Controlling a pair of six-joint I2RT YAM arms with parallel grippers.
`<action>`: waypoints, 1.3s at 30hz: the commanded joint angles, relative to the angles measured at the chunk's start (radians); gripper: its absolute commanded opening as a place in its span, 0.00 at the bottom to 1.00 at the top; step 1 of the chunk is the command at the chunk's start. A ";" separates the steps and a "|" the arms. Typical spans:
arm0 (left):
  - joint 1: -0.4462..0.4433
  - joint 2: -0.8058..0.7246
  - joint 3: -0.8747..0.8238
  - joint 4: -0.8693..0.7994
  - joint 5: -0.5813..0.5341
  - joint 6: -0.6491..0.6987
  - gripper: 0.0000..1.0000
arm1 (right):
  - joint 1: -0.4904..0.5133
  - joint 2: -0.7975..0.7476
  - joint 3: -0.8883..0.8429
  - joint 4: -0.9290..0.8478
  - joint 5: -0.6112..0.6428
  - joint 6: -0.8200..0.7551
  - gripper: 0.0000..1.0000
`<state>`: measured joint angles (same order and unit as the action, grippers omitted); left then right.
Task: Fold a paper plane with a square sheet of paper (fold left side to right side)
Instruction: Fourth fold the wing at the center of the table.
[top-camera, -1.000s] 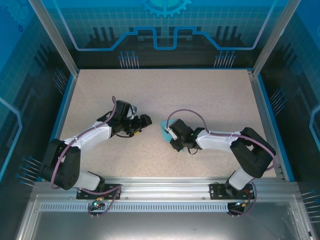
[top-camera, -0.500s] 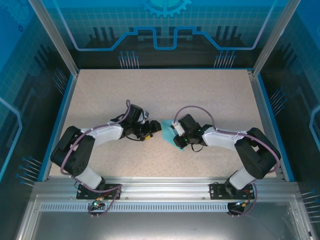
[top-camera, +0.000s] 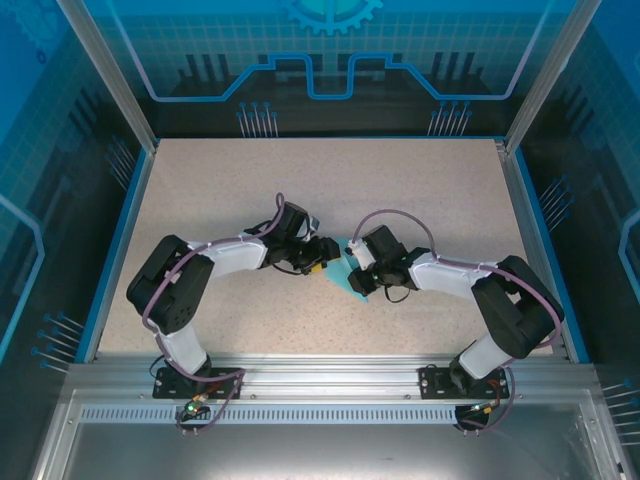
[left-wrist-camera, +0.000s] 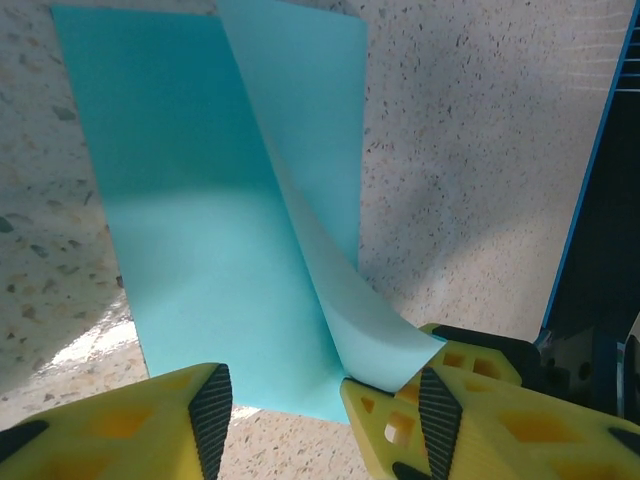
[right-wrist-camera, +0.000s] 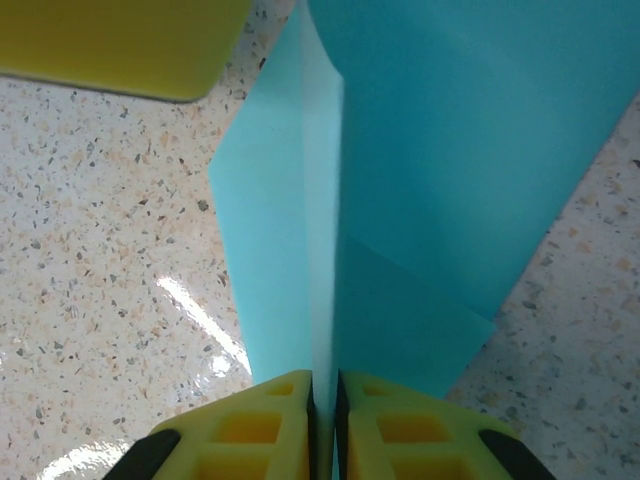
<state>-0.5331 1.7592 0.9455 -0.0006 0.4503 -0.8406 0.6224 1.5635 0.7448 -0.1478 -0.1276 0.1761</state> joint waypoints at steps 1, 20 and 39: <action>-0.008 0.028 0.024 0.009 0.023 -0.012 0.52 | -0.012 0.007 -0.016 0.010 -0.027 0.006 0.15; -0.029 0.132 0.094 0.017 0.036 -0.021 0.47 | -0.021 0.050 0.002 0.005 -0.061 0.005 0.15; -0.032 0.190 0.105 0.007 0.019 -0.029 0.47 | -0.055 0.034 -0.004 0.014 -0.132 0.010 0.21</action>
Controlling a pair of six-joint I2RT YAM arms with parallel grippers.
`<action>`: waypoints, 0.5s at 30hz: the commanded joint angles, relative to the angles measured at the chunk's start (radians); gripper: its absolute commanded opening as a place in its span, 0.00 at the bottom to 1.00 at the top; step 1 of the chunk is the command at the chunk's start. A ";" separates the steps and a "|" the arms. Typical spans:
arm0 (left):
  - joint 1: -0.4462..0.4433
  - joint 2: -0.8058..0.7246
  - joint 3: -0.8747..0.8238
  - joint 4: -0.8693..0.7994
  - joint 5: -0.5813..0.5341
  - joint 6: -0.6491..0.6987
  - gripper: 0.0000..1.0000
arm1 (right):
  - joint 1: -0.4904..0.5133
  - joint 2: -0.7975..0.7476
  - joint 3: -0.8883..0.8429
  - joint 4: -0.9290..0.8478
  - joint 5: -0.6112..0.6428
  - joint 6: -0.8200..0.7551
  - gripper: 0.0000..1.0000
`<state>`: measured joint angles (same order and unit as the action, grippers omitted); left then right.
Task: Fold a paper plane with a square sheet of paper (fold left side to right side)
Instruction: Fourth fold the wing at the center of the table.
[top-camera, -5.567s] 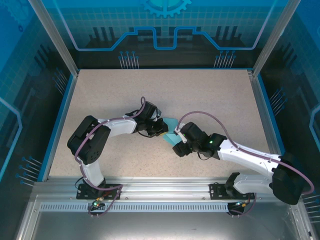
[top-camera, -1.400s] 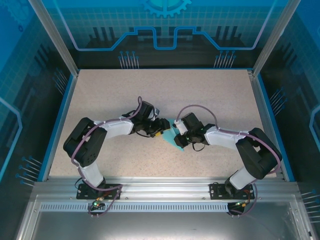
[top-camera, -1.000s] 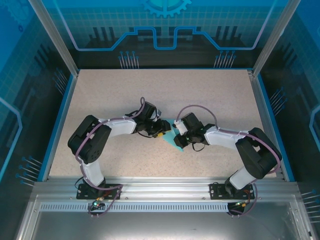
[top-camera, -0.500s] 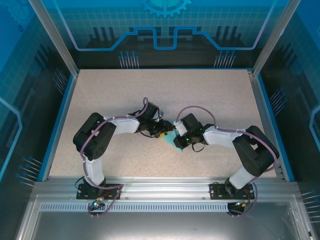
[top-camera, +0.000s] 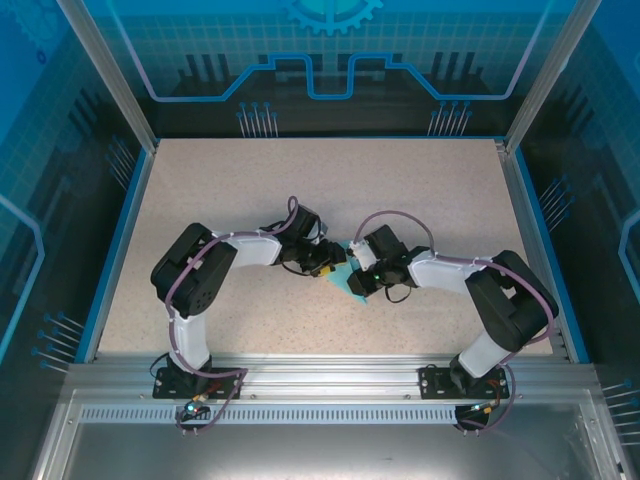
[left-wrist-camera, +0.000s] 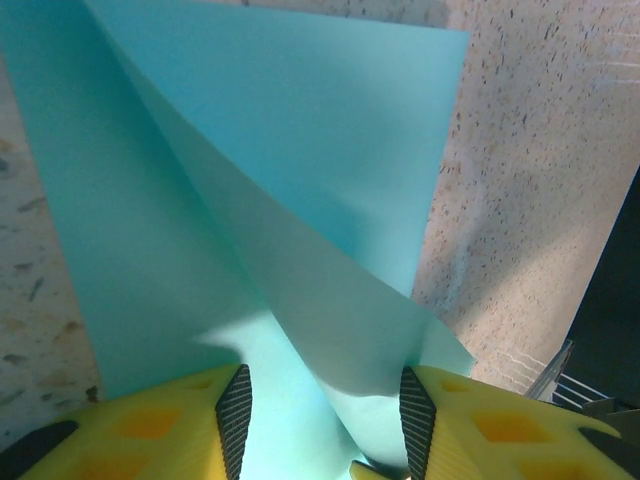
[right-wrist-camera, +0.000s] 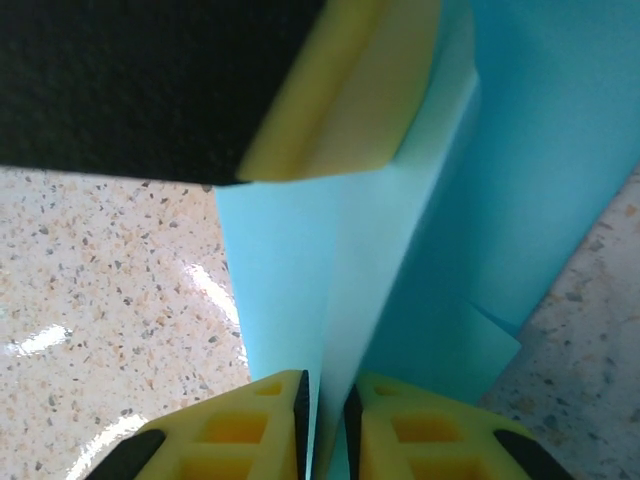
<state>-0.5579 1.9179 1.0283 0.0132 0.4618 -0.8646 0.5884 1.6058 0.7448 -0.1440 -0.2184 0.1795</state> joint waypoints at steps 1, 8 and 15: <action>-0.007 0.033 0.021 -0.007 0.008 -0.007 0.47 | -0.026 -0.013 -0.004 0.012 -0.053 0.008 0.23; -0.007 0.035 0.024 -0.007 0.006 -0.004 0.47 | -0.043 -0.001 0.005 0.008 -0.105 0.008 0.25; -0.007 0.038 0.027 -0.015 0.003 -0.001 0.47 | -0.046 0.009 0.013 0.001 -0.121 0.007 0.25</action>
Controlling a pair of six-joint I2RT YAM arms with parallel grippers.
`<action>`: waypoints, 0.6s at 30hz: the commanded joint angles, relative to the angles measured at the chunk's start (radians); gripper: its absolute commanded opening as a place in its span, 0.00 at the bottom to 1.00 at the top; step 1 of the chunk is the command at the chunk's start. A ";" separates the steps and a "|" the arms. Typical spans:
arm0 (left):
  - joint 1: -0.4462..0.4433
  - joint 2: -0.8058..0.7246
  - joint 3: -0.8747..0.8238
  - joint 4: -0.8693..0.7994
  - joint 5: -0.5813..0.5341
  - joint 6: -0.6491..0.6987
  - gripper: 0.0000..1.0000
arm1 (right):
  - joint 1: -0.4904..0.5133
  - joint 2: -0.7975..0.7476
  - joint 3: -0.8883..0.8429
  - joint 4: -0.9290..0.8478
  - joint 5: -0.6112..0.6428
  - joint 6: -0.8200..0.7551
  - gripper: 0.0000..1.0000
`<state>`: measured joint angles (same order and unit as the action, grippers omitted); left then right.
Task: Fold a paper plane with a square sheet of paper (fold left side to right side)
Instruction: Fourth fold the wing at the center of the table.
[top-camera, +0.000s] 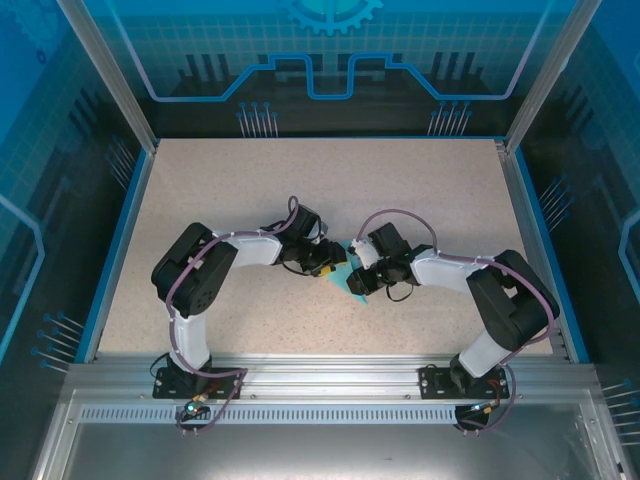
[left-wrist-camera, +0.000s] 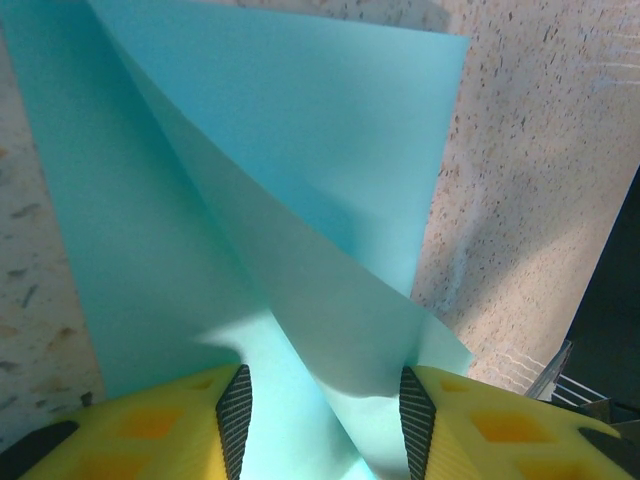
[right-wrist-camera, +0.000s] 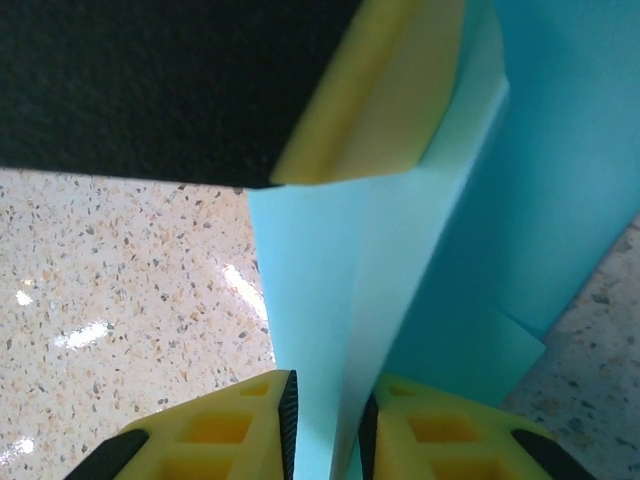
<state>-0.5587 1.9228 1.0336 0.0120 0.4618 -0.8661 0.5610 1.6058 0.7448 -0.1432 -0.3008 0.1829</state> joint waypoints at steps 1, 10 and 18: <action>-0.006 0.033 0.022 -0.014 0.004 0.000 0.47 | -0.019 0.011 0.014 0.000 -0.044 0.001 0.25; -0.006 0.032 0.021 -0.017 0.004 0.001 0.47 | -0.029 0.056 0.040 -0.008 -0.073 -0.001 0.18; -0.007 0.038 0.022 -0.025 -0.001 0.001 0.47 | -0.052 0.025 0.030 0.003 -0.096 0.005 0.21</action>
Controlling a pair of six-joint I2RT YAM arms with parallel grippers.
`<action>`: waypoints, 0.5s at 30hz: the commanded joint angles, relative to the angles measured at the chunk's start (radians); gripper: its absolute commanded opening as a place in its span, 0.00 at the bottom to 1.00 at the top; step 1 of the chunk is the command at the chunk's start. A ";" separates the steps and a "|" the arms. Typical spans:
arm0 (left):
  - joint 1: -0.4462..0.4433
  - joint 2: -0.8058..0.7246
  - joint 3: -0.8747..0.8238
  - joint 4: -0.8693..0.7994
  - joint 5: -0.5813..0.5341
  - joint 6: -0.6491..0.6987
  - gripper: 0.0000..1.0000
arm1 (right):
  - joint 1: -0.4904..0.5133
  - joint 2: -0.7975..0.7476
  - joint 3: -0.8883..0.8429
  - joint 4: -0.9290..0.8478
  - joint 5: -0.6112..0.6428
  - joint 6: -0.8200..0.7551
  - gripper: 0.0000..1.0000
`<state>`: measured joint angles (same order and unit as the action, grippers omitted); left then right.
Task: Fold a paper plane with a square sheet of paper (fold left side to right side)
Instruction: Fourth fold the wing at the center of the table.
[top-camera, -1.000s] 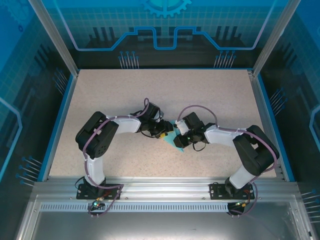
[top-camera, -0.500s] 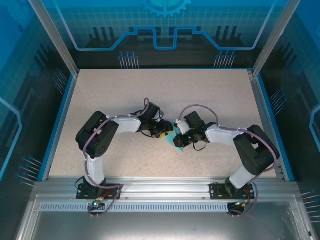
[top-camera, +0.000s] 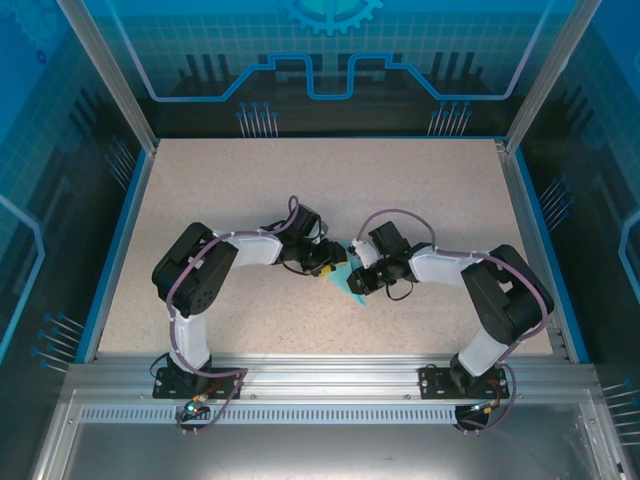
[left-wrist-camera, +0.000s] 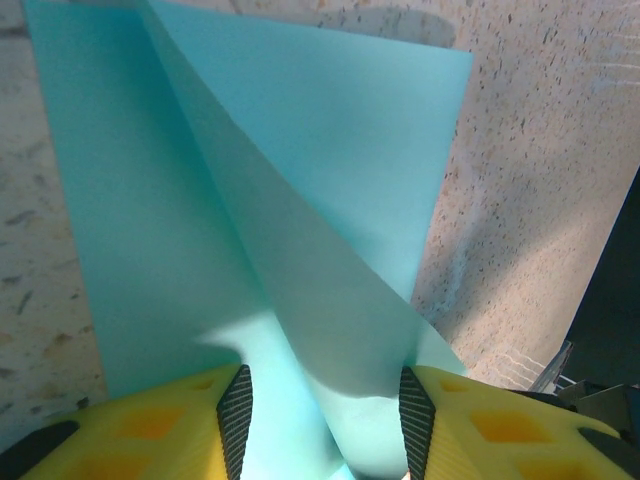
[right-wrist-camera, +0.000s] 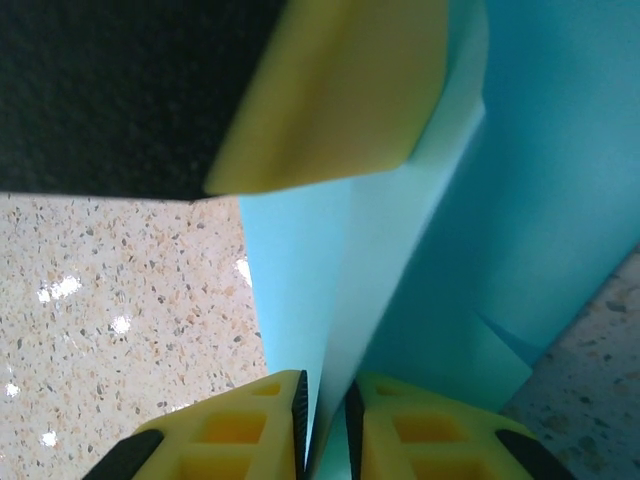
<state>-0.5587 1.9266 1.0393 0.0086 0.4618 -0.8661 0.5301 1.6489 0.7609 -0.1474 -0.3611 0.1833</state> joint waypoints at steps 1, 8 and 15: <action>-0.007 0.035 0.019 -0.023 0.000 0.002 0.47 | -0.025 -0.027 0.012 0.009 -0.046 0.006 0.22; -0.006 0.043 0.024 -0.039 -0.006 0.001 0.47 | -0.050 -0.051 0.005 0.023 -0.097 0.010 0.26; -0.007 0.043 0.027 -0.046 -0.010 0.001 0.47 | -0.079 -0.104 -0.006 0.015 -0.064 0.031 0.29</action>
<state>-0.5587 1.9312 1.0489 -0.0051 0.4618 -0.8661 0.4847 1.5990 0.7597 -0.1383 -0.4232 0.1917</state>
